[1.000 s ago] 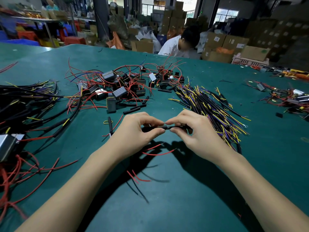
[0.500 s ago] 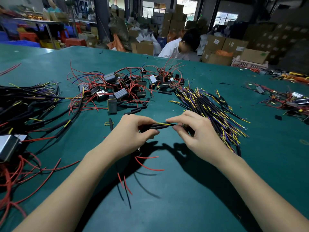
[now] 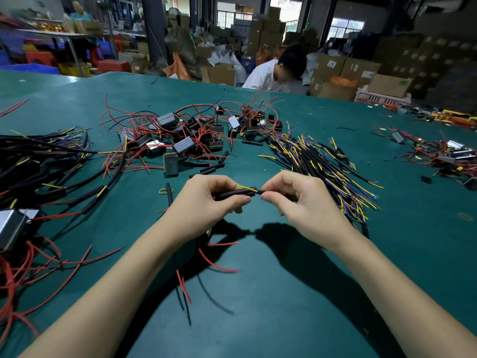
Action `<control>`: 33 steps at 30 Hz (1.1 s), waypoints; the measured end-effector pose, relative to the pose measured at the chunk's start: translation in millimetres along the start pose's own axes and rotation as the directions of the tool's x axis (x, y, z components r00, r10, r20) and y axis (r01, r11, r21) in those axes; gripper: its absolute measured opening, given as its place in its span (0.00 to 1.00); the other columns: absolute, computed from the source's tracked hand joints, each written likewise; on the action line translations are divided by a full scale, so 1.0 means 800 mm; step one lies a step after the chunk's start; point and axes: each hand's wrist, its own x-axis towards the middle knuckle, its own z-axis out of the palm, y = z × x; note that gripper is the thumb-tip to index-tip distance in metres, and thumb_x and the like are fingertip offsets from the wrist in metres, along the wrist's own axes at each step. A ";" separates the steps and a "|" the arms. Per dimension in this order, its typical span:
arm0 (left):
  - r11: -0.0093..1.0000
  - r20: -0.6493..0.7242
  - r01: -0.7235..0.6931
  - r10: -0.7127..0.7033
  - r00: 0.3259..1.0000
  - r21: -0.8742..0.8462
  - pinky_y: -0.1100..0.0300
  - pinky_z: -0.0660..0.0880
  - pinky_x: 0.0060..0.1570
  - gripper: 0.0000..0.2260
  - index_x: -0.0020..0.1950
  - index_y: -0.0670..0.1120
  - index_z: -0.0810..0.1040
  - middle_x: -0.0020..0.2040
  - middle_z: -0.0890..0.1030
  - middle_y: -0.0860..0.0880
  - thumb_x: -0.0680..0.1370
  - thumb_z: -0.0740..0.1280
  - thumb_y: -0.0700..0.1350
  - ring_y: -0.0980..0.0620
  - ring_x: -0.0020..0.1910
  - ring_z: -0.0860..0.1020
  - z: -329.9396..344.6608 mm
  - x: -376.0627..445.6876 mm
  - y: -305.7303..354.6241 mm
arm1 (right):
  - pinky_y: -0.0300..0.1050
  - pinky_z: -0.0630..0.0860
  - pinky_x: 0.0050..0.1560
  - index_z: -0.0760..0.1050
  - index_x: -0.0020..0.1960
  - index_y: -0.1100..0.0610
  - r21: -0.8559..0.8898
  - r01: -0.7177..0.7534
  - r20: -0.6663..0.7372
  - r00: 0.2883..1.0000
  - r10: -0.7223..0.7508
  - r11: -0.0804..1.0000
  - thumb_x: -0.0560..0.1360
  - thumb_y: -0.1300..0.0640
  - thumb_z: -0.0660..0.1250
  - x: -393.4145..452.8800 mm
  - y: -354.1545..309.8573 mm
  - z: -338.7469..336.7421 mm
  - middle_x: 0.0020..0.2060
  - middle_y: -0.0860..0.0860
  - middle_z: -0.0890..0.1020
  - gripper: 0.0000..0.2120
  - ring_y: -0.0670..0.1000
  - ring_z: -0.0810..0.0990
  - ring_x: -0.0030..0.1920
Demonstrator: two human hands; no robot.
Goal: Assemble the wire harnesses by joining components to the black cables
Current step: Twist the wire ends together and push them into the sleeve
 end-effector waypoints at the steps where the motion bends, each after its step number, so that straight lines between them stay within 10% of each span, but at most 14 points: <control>1: 1.000 0.015 0.003 -0.003 1.000 0.027 0.63 0.72 0.37 0.02 0.41 0.49 0.82 0.33 0.83 0.53 0.74 0.72 0.44 0.59 0.33 0.76 -0.001 -0.001 0.000 | 0.40 0.69 0.33 0.78 0.41 0.54 -0.004 0.000 0.013 1.000 0.000 1.000 0.74 0.62 0.70 0.000 -0.001 0.000 0.30 0.47 0.79 0.05 0.42 0.71 0.28; 10: 0.994 0.034 -0.010 0.006 0.999 0.107 0.59 0.71 0.35 0.05 0.39 0.45 0.82 0.31 0.82 0.52 0.74 0.72 0.44 0.56 0.31 0.75 0.004 -0.003 0.004 | 0.29 0.65 0.34 0.80 0.41 0.56 -0.186 0.079 0.057 0.996 -0.070 0.979 0.73 0.62 0.71 0.000 -0.001 -0.003 0.27 0.38 0.76 0.04 0.41 0.72 0.30; 19: 1.000 0.026 0.026 -0.026 0.999 0.009 0.66 0.71 0.37 0.05 0.39 0.48 0.81 0.30 0.82 0.54 0.75 0.71 0.46 0.60 0.31 0.76 -0.005 0.003 0.004 | 0.50 0.75 0.43 0.76 0.60 0.52 -0.401 0.209 0.017 0.975 -0.221 0.892 0.76 0.57 0.68 0.000 -0.012 0.009 0.40 0.44 0.78 0.12 0.45 0.73 0.38; 24: 1.000 0.039 0.024 -0.025 0.999 0.010 0.62 0.74 0.45 0.02 0.43 0.50 0.81 0.37 0.83 0.52 0.73 0.73 0.46 0.57 0.37 0.79 -0.009 0.002 0.007 | 0.53 0.73 0.44 0.81 0.47 0.56 -0.547 0.329 0.071 0.934 -0.349 0.770 0.75 0.58 0.68 0.010 -0.027 0.009 0.40 0.50 0.82 0.04 0.56 0.80 0.41; 28: 0.965 0.095 0.141 -0.165 0.982 0.219 0.65 0.71 0.54 0.30 0.64 0.55 0.68 0.53 0.78 0.54 0.66 0.77 0.53 0.59 0.54 0.77 -0.023 0.001 0.005 | 0.50 0.63 0.46 0.82 0.44 0.53 -0.687 0.360 0.022 0.878 -0.477 0.631 0.72 0.54 0.70 0.029 -0.049 -0.004 0.39 0.47 0.81 0.04 0.56 0.77 0.45; 33: 0.946 0.025 0.192 -0.206 0.978 0.262 0.59 0.75 0.38 0.22 0.62 0.53 0.67 0.43 0.79 0.51 0.71 0.71 0.46 0.54 0.35 0.75 -0.041 -0.009 0.011 | 0.50 0.64 0.44 0.83 0.45 0.55 -0.728 0.403 0.041 0.833 -0.552 0.555 0.73 0.56 0.71 0.073 -0.080 -0.020 0.41 0.50 0.80 0.03 0.58 0.73 0.43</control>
